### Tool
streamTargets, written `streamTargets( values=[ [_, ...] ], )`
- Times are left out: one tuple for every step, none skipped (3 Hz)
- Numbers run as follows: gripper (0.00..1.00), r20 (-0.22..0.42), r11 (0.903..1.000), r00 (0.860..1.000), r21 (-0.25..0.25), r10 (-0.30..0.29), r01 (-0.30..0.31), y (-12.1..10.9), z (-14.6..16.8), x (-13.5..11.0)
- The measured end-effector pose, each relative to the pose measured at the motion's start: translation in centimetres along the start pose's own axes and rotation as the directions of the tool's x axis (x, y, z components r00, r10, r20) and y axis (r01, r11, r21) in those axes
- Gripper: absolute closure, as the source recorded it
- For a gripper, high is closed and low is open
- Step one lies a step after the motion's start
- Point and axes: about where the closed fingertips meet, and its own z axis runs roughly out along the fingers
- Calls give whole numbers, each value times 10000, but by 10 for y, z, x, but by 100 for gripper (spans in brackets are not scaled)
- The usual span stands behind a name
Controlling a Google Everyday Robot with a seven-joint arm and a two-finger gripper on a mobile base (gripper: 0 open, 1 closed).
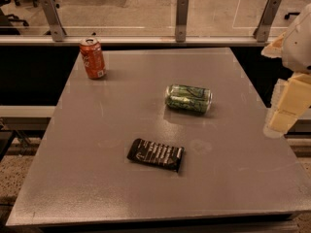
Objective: Place green can upright
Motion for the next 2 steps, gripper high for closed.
streamTargets(
  values=[
    [0, 1, 10000, 10000, 2, 0, 0, 0, 0, 0],
    [0, 86, 9998, 9999, -178, -128, 129, -15, 11, -17]
  ],
)
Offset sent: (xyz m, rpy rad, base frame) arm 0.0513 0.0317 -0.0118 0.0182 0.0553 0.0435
